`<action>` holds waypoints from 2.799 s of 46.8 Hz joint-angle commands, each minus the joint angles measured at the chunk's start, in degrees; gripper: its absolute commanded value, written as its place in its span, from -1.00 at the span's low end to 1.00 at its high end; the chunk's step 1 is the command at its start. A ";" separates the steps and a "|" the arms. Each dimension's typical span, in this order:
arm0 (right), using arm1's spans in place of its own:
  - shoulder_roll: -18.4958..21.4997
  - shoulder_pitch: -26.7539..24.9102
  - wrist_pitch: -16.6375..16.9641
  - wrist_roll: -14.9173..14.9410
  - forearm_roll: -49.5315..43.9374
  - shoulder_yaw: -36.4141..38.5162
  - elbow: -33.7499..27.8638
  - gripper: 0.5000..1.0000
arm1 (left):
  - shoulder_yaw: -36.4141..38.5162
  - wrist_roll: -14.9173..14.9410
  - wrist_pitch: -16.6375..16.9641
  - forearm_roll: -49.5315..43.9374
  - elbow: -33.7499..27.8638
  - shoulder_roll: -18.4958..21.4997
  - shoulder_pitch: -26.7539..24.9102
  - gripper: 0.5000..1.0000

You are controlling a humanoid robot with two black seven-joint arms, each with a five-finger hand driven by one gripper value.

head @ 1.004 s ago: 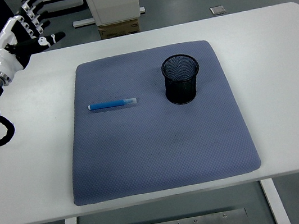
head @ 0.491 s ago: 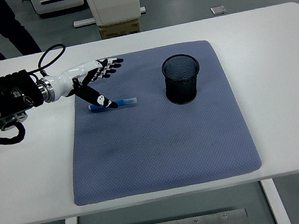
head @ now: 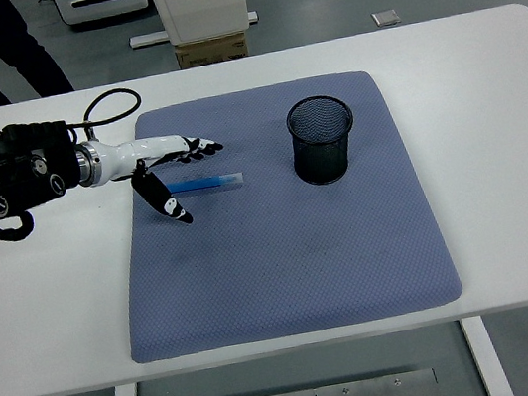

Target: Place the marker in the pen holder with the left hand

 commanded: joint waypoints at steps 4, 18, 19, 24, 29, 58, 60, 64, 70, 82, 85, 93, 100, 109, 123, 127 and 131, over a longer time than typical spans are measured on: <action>0.00 0.00 0.00 -0.07 0.07 0.00 0.04 1.00 | -0.09 2.37 0.02 2.12 2.27 -1.80 -0.09 1.00; 0.00 0.00 0.00 0.02 0.07 0.00 -0.05 1.00 | -1.94 4.83 -3.32 3.27 7.81 -6.64 -0.35 1.00; 0.00 0.00 0.00 -0.07 0.07 0.00 0.04 1.00 | -1.94 4.83 -3.49 3.27 8.08 -6.99 -0.44 1.00; 0.00 0.00 0.00 0.02 0.07 0.00 0.04 1.00 | -1.76 5.18 -4.46 3.88 9.22 -8.66 -1.05 1.00; 0.00 0.00 0.00 -0.07 -0.02 0.00 0.04 1.00 | -1.85 7.99 -5.43 6.17 9.92 -9.71 -1.05 1.00; 0.00 0.00 0.00 -0.07 0.07 0.00 -0.05 1.00 | -1.94 12.48 -10.26 10.39 10.72 -10.68 -1.49 0.78; 0.00 0.00 0.00 0.02 -0.02 0.00 0.04 1.00 | -1.94 12.56 -10.70 10.39 10.72 -10.68 -1.58 0.59; 0.00 0.00 0.00 0.02 -0.02 0.00 0.04 1.00 | -1.94 12.92 -10.79 10.82 10.72 -10.77 -1.58 0.19; 0.00 0.00 0.00 -0.07 -0.02 0.00 0.04 1.00 | -1.94 13.18 -10.79 12.41 10.72 -10.86 -1.58 -0.13; 0.00 0.00 0.00 0.02 0.07 0.00 0.04 1.00 | -2.02 13.18 -10.70 12.50 11.51 -11.65 -1.41 -0.14; 0.00 0.00 0.00 0.02 -0.02 0.00 0.04 1.00 | -2.02 13.18 -10.70 12.50 11.51 -11.65 -1.32 -0.14; 0.00 0.00 0.00 -0.07 -0.02 0.00 -0.05 1.00 | -1.94 13.18 -10.53 13.20 11.59 -11.82 -0.97 -0.55; 0.00 0.00 0.00 -0.07 -0.02 0.00 0.04 1.00 | -1.94 13.18 -10.44 13.29 11.77 -12.00 -0.88 -0.65; 0.00 0.00 0.00 -0.07 -0.02 0.00 0.04 1.00 | -1.94 13.09 -10.26 13.38 11.86 -12.18 -0.70 -0.71; 0.00 0.00 0.00 0.02 -0.02 0.00 -0.05 1.00 | -1.94 13.01 -10.26 13.99 11.77 -12.18 -0.26 -0.96; 0.00 0.00 0.00 -0.07 -0.02 0.00 0.04 1.00 | -2.02 13.00 -10.52 13.90 11.86 -12.09 -0.26 -1.00; 0.00 0.00 0.00 0.02 -0.02 0.00 0.04 1.00 | -2.11 12.92 -10.61 13.90 11.86 -12.09 -0.35 -1.00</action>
